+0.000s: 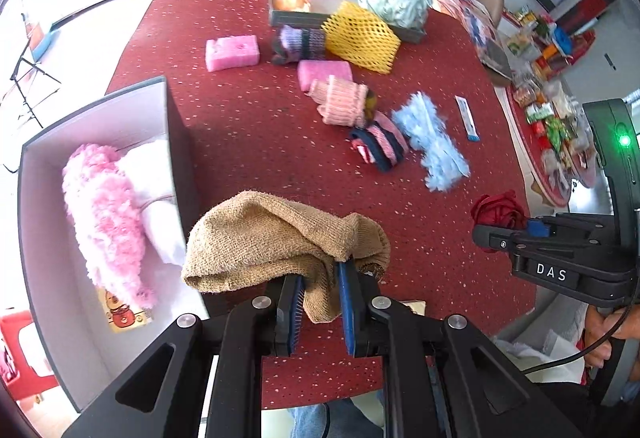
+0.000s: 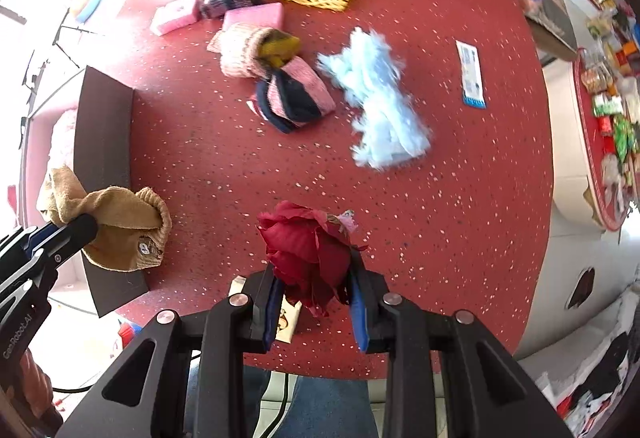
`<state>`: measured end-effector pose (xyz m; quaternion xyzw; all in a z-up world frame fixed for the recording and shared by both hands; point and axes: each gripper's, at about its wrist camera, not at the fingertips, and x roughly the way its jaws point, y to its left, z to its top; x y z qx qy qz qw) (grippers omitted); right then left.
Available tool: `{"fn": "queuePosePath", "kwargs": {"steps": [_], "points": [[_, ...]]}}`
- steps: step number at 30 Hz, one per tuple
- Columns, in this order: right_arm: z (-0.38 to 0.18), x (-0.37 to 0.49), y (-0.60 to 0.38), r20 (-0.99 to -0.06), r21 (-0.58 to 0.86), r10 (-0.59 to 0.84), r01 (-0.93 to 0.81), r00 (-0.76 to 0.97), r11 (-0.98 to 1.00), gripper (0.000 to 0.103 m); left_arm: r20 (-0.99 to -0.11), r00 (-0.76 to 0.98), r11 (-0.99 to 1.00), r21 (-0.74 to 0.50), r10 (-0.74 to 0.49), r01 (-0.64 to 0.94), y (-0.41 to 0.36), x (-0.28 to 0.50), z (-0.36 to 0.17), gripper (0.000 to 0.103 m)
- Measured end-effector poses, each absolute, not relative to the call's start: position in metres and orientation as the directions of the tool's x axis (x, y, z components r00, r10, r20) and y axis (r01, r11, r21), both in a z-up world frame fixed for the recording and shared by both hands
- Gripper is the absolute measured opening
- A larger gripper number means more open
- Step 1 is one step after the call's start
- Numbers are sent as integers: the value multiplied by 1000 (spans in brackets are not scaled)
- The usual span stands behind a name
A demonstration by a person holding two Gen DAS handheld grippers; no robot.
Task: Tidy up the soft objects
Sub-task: 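Lift and carry tan hat and red rose over the white box with both tools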
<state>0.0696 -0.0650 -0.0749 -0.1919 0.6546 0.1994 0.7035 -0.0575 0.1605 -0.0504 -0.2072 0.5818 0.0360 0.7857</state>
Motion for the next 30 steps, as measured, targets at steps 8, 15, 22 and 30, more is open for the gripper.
{"fn": "queuePosePath", "kwargs": {"steps": [8, 15, 22, 30], "points": [[-68, 64, -42, -997, -18, 31, -580, 75, 814, 31, -920, 350, 887, -301, -174, -350, 180, -71, -46, 17], [-62, 56, -25, -996, -13, 47, -615, 82, 789, 31, -918, 365, 868, -305, -158, -391, 193, -82, -43, 17], [-59, 49, -11, -995, -8, 59, -640, 83, 768, 31, -919, 375, 858, -290, -125, -425, 203, -93, -39, 17], [-53, 41, 9, -993, -10, 72, -680, 92, 733, 32, -920, 383, 811, -285, -83, -511, 227, -115, -35, 17]]}}
